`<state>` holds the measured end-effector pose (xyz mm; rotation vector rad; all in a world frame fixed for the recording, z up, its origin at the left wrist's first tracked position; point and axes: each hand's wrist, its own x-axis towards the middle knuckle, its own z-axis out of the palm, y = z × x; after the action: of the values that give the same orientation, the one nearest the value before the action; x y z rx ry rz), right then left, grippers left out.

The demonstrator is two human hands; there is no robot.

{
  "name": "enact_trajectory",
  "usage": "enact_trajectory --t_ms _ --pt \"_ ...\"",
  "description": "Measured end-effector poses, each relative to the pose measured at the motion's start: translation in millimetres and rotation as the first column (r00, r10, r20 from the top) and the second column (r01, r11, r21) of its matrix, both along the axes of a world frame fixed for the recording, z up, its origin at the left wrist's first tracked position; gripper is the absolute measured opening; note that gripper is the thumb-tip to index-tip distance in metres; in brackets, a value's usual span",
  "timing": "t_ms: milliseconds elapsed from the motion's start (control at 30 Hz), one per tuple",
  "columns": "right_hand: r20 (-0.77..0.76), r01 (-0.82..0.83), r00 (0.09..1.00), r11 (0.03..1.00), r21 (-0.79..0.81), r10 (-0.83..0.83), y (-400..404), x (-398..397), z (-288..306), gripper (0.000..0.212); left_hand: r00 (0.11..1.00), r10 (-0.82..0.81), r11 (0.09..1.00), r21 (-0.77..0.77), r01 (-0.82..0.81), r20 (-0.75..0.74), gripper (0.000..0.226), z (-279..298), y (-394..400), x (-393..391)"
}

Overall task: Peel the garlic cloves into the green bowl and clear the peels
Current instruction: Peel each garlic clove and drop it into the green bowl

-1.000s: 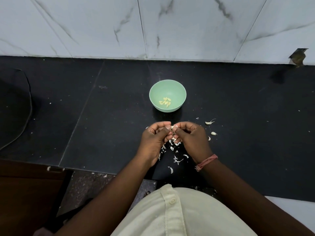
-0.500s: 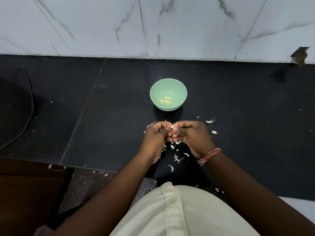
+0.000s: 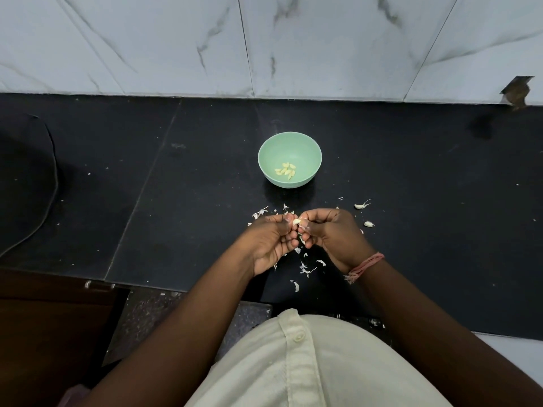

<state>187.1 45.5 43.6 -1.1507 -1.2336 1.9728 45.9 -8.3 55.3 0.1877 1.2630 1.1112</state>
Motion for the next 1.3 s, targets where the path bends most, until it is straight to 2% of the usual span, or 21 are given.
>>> enact_trajectory --t_ms 200,367,467,600,767,867,933,1000,1067,1133,1200,1300 --pt "-0.022 -0.013 1.000 1.000 0.000 0.013 -2 -10 5 0.017 0.977 0.138 0.987 0.106 -0.122 -0.162 0.021 -2 2 18" --pt "0.081 0.049 0.995 0.985 0.167 -0.064 3 -11 7 0.013 0.949 0.172 0.974 0.187 -0.124 -0.266 0.027 -1 2 14" --pt "0.209 0.039 0.973 0.967 0.254 -0.094 4 -8 7 0.014 0.960 0.138 0.976 0.196 -0.091 -0.243 0.023 0 1 12" --pt "0.268 0.007 0.960 0.964 0.266 -0.081 1 -8 4 0.013 0.971 0.160 0.973 0.194 -0.125 -0.176 0.012 -5 -1 12" --pt "0.135 0.140 0.978 0.980 0.138 -0.159 2 -9 0 0.012 0.966 0.258 0.958 0.132 -0.255 -0.009 0.017 -8 -2 6" --pt "0.147 0.211 0.962 0.969 0.131 -0.229 3 -4 -2 0.017 0.952 0.304 0.947 0.092 -0.307 0.044 0.019 -8 -2 3" --pt "0.227 0.172 0.951 0.969 0.175 -0.209 3 -3 -9 0.027 0.948 0.314 0.945 0.075 -0.318 0.060 0.021 -10 -1 3" --pt "0.344 0.060 0.927 0.966 0.253 -0.148 1 -3 -15 0.034 0.943 0.323 0.942 0.064 -0.328 0.079 0.022 -11 -2 3" --pt "0.530 -0.120 0.841 0.919 0.376 -0.107 -1 -4 -15 0.028 0.941 0.327 0.942 0.054 -0.332 0.086 0.023 -11 -2 2" --pt "0.665 -0.258 0.726 0.827 0.500 -0.175 -3 -5 -12 0.018 0.945 0.317 0.945 0.057 -0.322 0.086 0.021 -10 -3 1" --pt "0.679 -0.296 0.696 0.767 0.570 -0.236 -4 -6 -10 0.036 0.946 0.312 0.946 0.059 -0.318 0.091 0.020 -9 -4 0" --pt "0.632 -0.261 0.736 0.761 0.595 -0.242 0 -6 -11 0.033 0.943 0.316 0.945 0.050 -0.322 0.104 0.018 -9 -5 -1"
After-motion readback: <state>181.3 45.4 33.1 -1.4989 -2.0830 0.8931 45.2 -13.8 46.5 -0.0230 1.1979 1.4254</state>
